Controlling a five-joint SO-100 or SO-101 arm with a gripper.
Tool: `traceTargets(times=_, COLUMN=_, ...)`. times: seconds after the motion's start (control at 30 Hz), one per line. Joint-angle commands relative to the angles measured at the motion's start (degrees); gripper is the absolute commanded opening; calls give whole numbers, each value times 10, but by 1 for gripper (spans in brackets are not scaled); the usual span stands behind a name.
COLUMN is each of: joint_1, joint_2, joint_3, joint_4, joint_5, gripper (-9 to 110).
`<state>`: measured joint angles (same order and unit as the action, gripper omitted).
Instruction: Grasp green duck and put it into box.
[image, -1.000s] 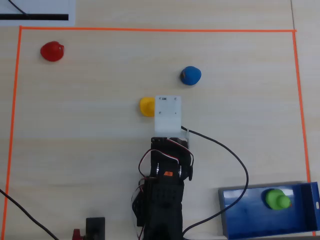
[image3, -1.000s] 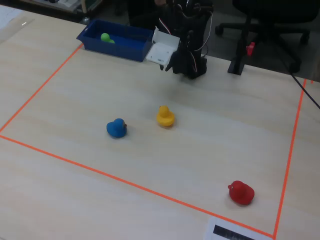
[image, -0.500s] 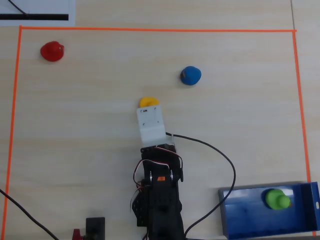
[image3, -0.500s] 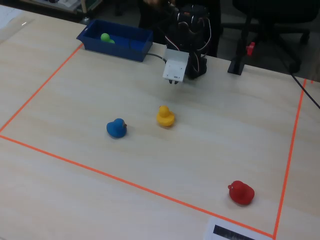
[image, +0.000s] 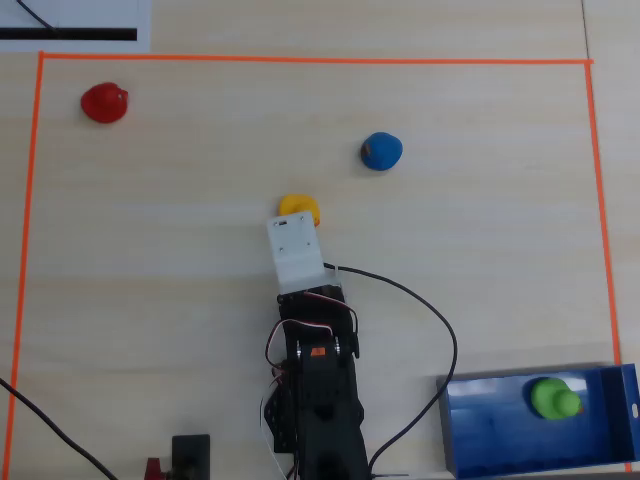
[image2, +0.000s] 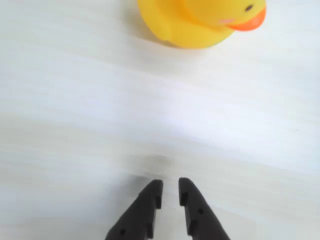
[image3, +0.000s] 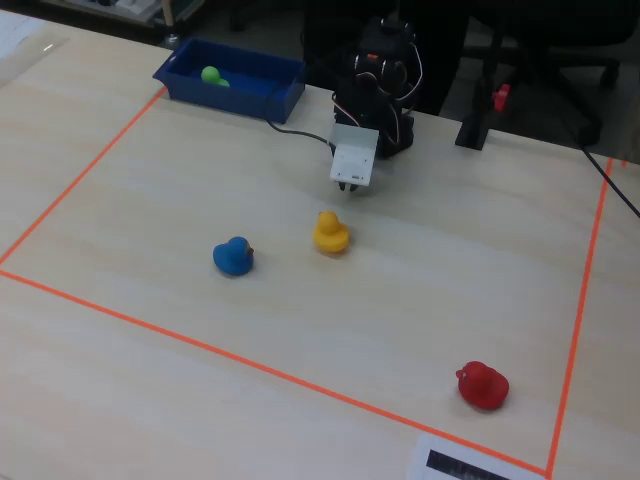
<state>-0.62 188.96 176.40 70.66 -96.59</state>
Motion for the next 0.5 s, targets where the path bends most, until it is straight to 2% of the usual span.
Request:
traceTargets(times=0.0, joint_1=10, joint_2=7, joint_3=1, joint_4=4, joint_5=-4, gripper=0)
traceTargets(times=0.47, joint_1=13, joint_2=7, joint_3=18, joint_4=42, joint_5=-2, gripper=0)
